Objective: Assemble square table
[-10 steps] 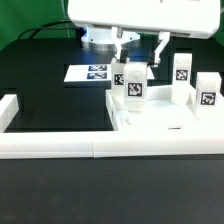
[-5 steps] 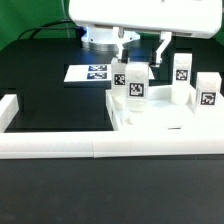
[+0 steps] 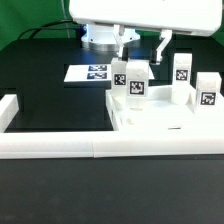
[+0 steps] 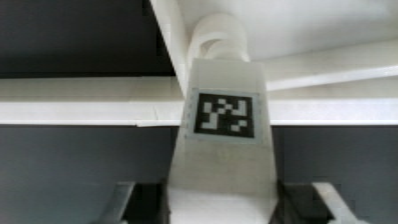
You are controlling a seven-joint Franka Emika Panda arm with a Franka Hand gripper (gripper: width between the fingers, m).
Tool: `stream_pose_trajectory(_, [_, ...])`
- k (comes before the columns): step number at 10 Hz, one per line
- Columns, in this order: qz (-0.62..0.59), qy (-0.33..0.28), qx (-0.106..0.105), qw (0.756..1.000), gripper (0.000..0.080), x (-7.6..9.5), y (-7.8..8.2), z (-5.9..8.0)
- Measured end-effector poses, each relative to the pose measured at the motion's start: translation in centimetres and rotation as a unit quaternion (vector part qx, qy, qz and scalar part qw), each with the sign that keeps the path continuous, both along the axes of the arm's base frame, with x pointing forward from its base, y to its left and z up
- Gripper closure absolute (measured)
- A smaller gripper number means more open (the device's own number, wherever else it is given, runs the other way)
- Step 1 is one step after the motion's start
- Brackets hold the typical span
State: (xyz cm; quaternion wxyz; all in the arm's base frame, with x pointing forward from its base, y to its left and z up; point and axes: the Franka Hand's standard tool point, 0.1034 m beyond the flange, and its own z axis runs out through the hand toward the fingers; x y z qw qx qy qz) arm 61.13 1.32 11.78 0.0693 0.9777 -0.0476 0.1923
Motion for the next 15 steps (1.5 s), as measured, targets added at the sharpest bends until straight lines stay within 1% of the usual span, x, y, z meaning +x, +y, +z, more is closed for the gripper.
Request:
stream_pose_trajectory(4, [0.003,-0.014,-0.005,1.0,0.0512,0.4,-0.2,-0.3])
stream_pose_trajectory(6, [0.003,-0.009,-0.008,1.0,0.0512,0.2,-0.3,-0.9])
stream_pose_trajectory(9, [0.004,-0.009,-0.01,1.0,0.0512,0.0,-0.4,-1.3])
stream_pose_trajectory(10, [0.006,-0.015,-0.012,1.0,0.0512,0.0,-0.2,-1.7])
stream_pose_trajectory(11, [0.013,-0.043,-0.017,0.999,0.0512,0.6,-0.1,-1.6])
stream_pose_trajectory(12, [0.011,-0.042,-0.016,0.999,0.0512,0.6,-0.2,-1.6])
stream_pose_trajectory(13, [0.01,-0.042,-0.016,0.999,0.0393,0.6,-0.2,-1.6])
stream_pose_trajectory(14, [0.01,-0.042,-0.016,0.999,0.0393,0.6,-0.2,-1.7])
stream_pose_trajectory(15, [0.01,-0.042,-0.016,0.999,0.0247,0.6,-0.2,-1.7])
